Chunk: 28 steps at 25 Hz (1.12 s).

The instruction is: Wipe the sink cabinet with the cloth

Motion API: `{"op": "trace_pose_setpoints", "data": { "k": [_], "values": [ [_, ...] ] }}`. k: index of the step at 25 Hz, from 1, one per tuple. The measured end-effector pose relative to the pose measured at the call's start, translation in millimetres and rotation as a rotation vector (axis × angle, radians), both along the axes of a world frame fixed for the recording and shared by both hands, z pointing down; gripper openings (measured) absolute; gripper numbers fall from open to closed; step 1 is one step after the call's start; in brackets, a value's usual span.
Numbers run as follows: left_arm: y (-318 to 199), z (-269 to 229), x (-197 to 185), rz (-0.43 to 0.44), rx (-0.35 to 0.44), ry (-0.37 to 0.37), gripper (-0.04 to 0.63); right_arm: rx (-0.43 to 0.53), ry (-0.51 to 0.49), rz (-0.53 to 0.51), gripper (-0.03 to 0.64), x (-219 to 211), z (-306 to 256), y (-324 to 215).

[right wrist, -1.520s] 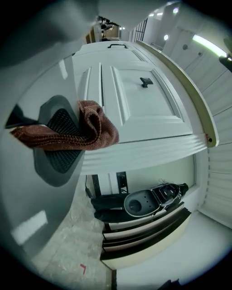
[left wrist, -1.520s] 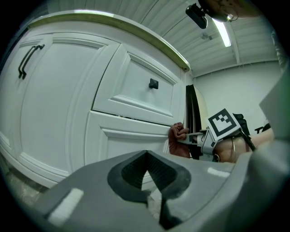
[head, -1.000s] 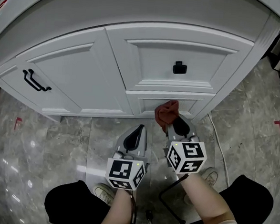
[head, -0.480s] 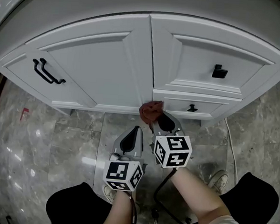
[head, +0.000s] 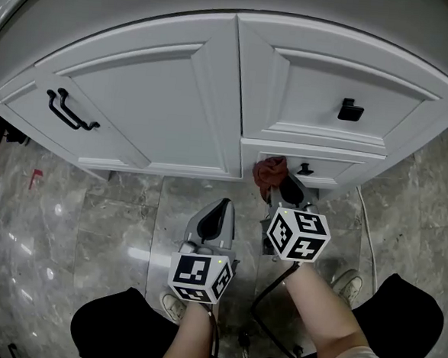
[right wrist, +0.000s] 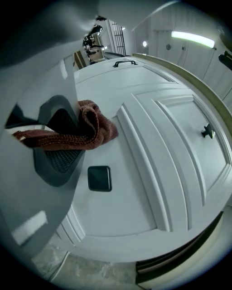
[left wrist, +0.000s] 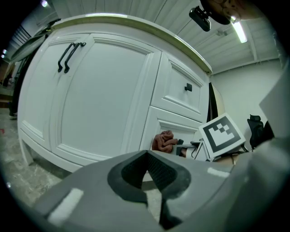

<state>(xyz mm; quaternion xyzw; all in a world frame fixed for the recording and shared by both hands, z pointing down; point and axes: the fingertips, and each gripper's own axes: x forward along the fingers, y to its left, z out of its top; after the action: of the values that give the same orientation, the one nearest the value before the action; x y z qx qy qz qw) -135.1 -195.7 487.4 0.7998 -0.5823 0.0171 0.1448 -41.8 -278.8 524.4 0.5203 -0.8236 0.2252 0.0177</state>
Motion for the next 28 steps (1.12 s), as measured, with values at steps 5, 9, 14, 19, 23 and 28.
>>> {"op": "trace_pose_setpoints", "data": {
  "k": [5, 9, 14, 19, 23, 28],
  "values": [
    [-2.4, -0.7, 9.9, 0.017, 0.001, -0.005, 0.0, -0.05, -0.068, 0.055, 0.091, 19.7, 6.7, -1.7],
    [-5.6, -2.8, 20.3, 0.035, 0.005, -0.002, 0.0, -0.085, -0.111, 0.082, 0.091, 32.7, 8.2, 1.0],
    [-9.2, -4.3, 38.4, 0.066, 0.008, -0.002, 0.0, -0.112, -0.146, 0.055, 0.089, 39.2, 0.4, 13.0],
    [-13.2, -6.7, 54.8, 0.089, 0.015, 0.007, 0.0, -0.042, -0.09, 0.079, 0.089, 60.1, -15.3, 22.4],
    [-13.3, -2.5, 67.9, 0.116, 0.009, -0.001, 0.0, -0.027, -0.065, 0.143, 0.089, 89.8, -15.7, 18.6],
    [-12.8, 6.1, 73.5, 0.127, -0.013, -0.016, 0.0, -0.05, -0.067, 0.154, 0.089, 105.6, -7.3, 3.5]
  ]
}}
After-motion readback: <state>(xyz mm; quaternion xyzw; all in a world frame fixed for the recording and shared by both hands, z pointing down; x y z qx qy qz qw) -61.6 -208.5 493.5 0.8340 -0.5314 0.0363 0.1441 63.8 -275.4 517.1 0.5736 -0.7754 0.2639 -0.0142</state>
